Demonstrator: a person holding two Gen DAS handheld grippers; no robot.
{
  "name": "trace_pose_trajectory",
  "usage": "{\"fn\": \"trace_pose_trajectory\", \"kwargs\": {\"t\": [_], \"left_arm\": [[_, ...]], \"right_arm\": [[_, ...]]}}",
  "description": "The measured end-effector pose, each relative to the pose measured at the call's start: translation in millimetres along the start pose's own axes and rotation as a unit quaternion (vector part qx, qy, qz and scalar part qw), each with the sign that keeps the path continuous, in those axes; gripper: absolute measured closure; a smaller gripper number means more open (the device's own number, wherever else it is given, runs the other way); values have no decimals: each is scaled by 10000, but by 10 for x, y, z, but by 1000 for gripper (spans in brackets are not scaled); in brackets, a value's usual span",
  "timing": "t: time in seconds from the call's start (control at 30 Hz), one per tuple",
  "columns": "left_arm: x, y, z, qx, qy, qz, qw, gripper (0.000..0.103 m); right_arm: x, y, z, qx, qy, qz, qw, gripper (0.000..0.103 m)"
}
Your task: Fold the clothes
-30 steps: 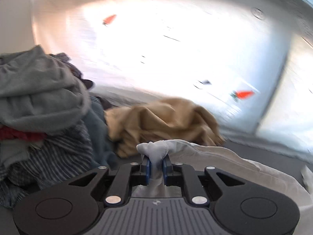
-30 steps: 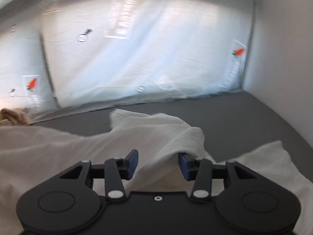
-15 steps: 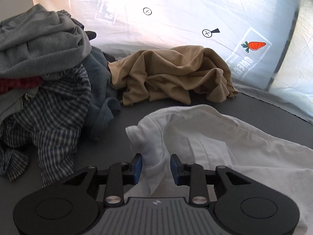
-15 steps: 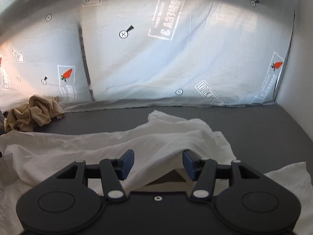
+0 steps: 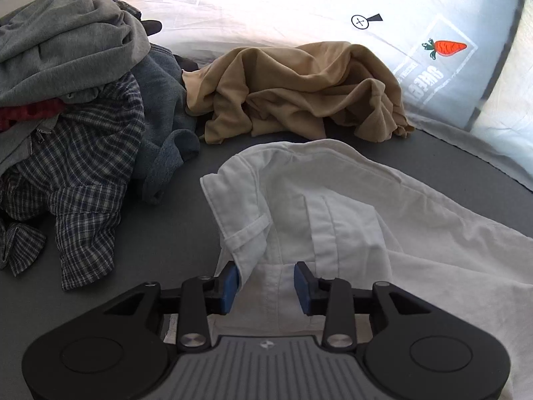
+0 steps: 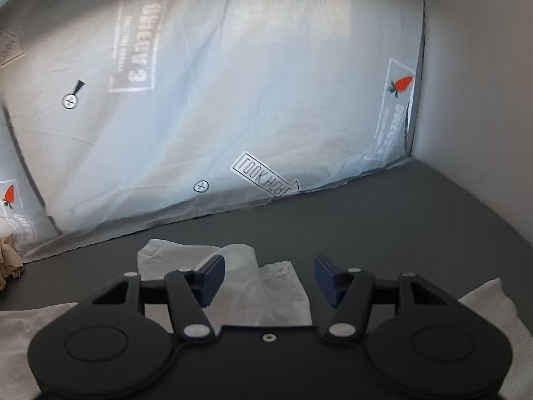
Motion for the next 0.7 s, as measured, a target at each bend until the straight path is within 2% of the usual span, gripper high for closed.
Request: {"fn": "trace_pose_trajectory", "kwargs": {"t": [0.13,0.27,0.3,0.33,0.37,0.4,0.47,0.53,0.6,0.7], "left_arm": [[13,-52,-54,151,92,-177,9997,64],[24,-91,-112,274,195,-204,9992,64],[26,-102,-125,306,217,-216,9991,63],[28,-115,-138,339,234,-238,9989,63],[28,-127,-150,379,245,-265,9986,63],[27,-139,-164,418,251,-288,9984,63],[25,-158,-193,486,262,-321,9980,63],[27,-168,-213,537,258,-299,9978,63],[31,-173,-224,580,237,-275,9977,63],[54,-208,-265,680,185,-365,9968,63]], "right_arm": [[-79,-211,-756,-1,714,-79,9974,54],[-327,-284,-1286,308,1567,-351,9865,54],[-377,-285,-1370,385,1735,-395,9833,50],[-360,-254,-1381,515,1731,-298,9831,52],[-343,-224,-1392,645,1727,-201,9827,70],[-319,-195,-1397,753,1702,-85,9825,98],[-166,-152,-1336,730,1406,360,9867,102],[144,-165,-1165,855,807,496,9918,102],[600,-290,-861,695,-133,471,9964,102],[1201,-576,-404,150,-1470,410,9882,102]]}}
Point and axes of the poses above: each gripper's, at about its wrist camera, not at the fingertips, and z roughly against the way its jaws point, y to its left, x to its top, the point moved 6 cm from there along -z, roughly the way its jaws point, and after that the axes turned 2 degrees about -x, right-handed, at the moved point
